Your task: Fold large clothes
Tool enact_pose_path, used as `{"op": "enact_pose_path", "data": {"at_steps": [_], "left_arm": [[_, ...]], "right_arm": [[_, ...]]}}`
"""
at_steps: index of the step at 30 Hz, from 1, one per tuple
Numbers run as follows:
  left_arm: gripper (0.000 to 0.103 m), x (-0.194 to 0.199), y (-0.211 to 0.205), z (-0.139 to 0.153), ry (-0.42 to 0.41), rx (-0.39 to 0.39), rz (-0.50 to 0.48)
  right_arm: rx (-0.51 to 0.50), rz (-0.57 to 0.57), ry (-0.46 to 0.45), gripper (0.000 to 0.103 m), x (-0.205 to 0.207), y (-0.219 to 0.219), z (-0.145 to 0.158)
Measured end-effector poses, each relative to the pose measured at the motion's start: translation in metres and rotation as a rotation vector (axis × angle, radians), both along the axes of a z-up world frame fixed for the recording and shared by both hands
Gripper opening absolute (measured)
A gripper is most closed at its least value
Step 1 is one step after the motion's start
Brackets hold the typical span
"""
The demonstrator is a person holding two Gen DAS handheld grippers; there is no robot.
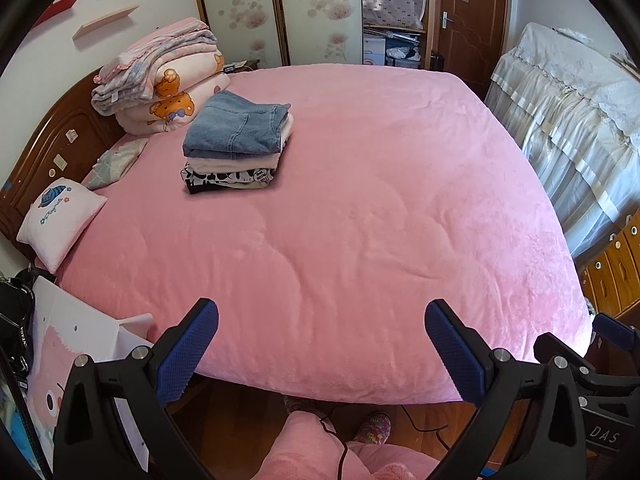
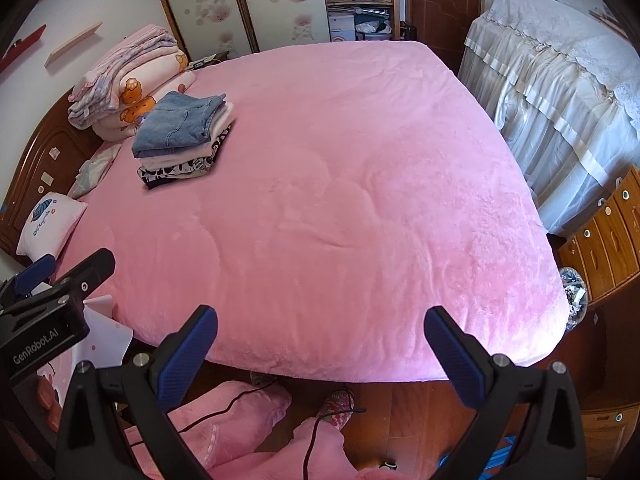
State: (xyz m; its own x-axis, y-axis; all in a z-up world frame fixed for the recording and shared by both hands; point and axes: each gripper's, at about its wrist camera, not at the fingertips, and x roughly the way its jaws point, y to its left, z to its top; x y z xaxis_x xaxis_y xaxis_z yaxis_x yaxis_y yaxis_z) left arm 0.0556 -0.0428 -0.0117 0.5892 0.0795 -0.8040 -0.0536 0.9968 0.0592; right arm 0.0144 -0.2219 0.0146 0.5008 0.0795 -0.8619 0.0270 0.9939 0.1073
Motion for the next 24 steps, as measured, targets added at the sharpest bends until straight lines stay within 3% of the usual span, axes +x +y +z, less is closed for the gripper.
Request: {"op": "enact_pose_path", "data": {"at_steps": [24], "left_arm": [[0.102, 0.011, -0.004, -0.002, 0.006, 0.004, -0.025]], "right_arm": [[-0.036, 0.034, 0.014, 0.103, 0.017, 0.006, -0.002]]}}
